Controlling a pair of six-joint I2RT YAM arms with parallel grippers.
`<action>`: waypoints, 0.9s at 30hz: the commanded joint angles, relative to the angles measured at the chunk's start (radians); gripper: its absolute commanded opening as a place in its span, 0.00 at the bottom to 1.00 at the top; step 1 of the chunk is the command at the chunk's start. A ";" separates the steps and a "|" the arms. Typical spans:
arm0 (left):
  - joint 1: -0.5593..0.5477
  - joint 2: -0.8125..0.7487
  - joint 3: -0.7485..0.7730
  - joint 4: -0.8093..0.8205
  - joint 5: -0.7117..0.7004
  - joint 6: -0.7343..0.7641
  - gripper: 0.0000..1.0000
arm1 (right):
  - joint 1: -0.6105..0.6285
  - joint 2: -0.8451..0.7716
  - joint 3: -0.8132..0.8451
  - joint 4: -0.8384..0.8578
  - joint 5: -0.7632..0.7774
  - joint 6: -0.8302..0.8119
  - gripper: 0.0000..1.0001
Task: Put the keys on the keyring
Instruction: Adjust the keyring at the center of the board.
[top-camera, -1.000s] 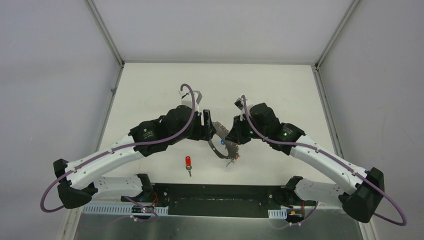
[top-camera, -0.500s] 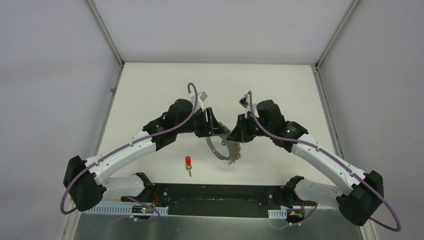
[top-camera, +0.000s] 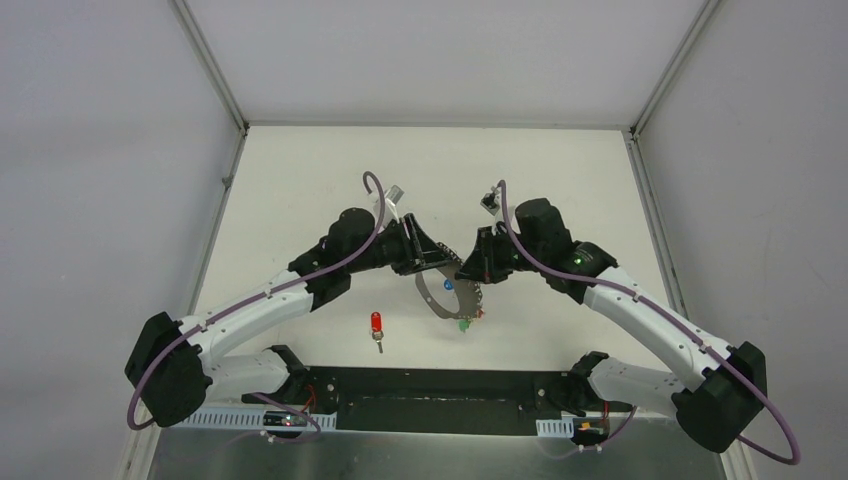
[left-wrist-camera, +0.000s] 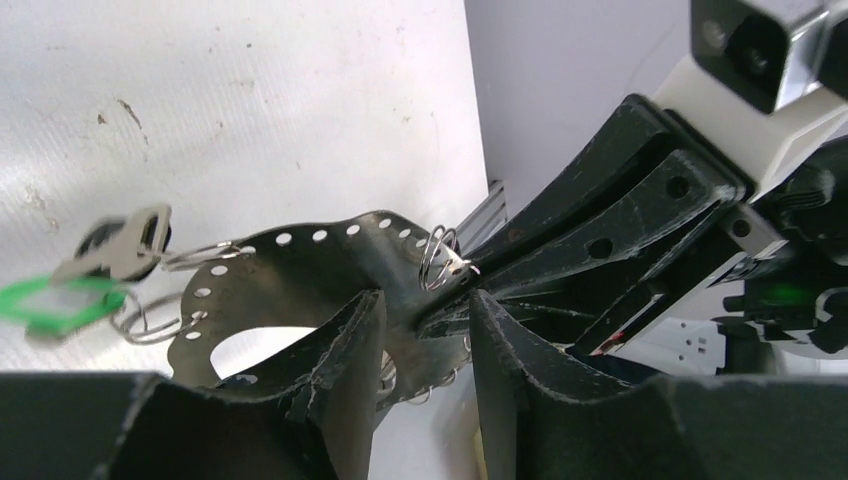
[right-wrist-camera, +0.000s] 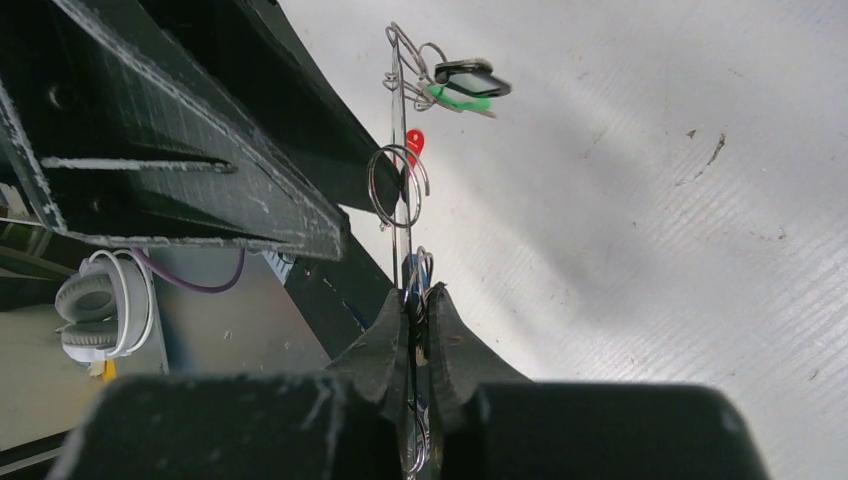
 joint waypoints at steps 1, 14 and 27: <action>0.017 -0.030 -0.015 0.088 -0.043 -0.023 0.38 | 0.005 -0.010 0.025 0.080 -0.072 0.021 0.00; 0.019 -0.016 0.020 0.110 -0.037 -0.003 0.31 | 0.003 0.011 0.040 0.080 -0.088 0.022 0.00; 0.019 0.011 0.068 -0.010 -0.038 0.016 0.25 | 0.003 0.024 0.044 0.079 -0.093 0.026 0.00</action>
